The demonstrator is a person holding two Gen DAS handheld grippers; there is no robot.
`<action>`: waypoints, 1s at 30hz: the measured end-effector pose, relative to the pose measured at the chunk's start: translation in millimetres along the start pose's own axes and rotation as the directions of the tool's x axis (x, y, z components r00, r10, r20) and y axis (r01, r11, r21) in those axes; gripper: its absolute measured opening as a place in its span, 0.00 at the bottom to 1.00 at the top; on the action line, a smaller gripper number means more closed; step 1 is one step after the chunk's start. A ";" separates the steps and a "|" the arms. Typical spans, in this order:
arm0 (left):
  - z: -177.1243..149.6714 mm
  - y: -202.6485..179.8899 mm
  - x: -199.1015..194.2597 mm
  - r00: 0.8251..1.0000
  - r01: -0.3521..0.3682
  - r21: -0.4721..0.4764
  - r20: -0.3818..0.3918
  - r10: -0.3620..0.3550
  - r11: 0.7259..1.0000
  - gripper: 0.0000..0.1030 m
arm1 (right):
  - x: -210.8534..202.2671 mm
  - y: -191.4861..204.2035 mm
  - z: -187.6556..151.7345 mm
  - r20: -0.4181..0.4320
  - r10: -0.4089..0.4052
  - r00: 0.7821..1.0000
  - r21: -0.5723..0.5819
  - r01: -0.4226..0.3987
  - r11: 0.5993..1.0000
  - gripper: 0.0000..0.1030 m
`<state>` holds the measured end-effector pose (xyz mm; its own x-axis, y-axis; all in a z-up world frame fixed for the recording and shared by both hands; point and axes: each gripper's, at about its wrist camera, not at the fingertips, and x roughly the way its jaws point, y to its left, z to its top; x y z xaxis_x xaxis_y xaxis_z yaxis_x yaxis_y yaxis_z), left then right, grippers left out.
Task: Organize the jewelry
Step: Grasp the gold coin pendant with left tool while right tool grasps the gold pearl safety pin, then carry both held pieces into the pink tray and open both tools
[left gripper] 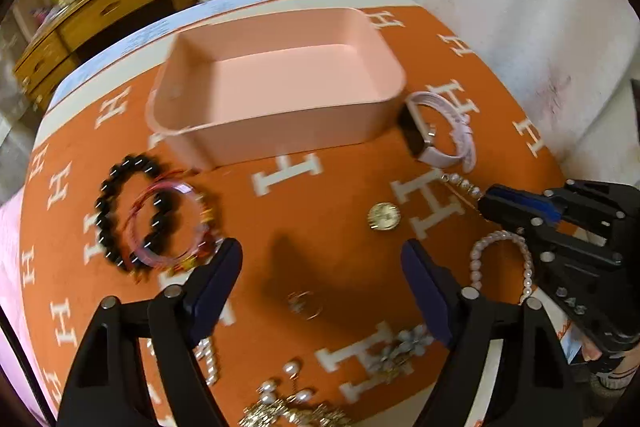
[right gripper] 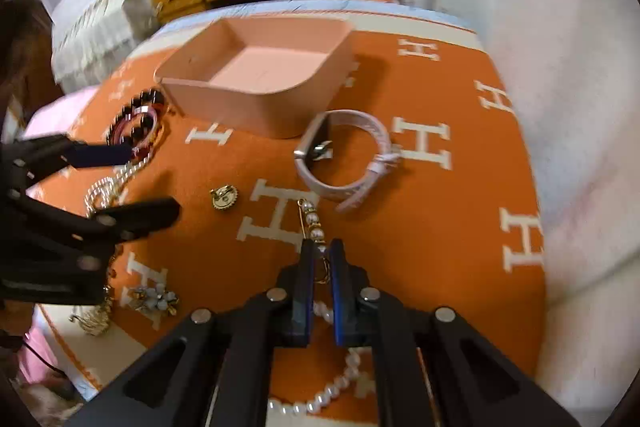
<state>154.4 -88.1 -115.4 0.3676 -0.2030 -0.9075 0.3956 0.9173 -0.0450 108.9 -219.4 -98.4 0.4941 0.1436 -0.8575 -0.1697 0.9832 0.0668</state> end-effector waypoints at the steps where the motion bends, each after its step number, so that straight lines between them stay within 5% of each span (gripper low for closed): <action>1: 2.7 -5.2 4.3 1.000 0.012 0.017 -0.015 -0.012 1.000 0.64 | -4.3 -4.9 -2.2 0.014 0.007 1.000 0.024 -0.007 1.000 0.07; 7: 12.7 -23.3 23.4 0.996 0.059 0.052 -0.074 -0.055 0.997 0.46 | -16.0 -18.7 -15.0 0.055 0.028 0.998 0.103 -0.034 0.994 0.07; 15: 23.2 -27.8 33.1 0.995 0.060 0.072 -0.082 -0.054 0.996 0.33 | -16.9 -25.0 -21.7 0.059 0.054 0.997 0.136 -0.061 0.989 0.07; 18: 27.6 -30.0 35.9 0.996 0.027 0.081 -0.089 -0.020 0.996 0.16 | -15.3 -26.2 -21.0 0.057 0.063 0.996 0.143 -0.070 0.987 0.07; 24: 25.4 -23.7 27.1 0.996 0.036 0.058 -0.086 -0.031 0.998 0.16 | -17.6 -23.9 -18.2 0.063 0.070 0.996 0.140 -0.079 0.987 0.07; 30: 32.9 0.6 -16.9 1.000 0.025 0.004 0.011 -0.025 1.000 0.16 | -36.3 -11.2 1.7 0.112 0.094 0.989 0.124 -0.107 0.987 0.07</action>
<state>176.2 -95.4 -86.4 0.3666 -0.2300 -0.9015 0.4078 0.9107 -0.0665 94.4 -235.4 -67.1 0.5685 0.2466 -0.7848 -0.1150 0.9685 0.2210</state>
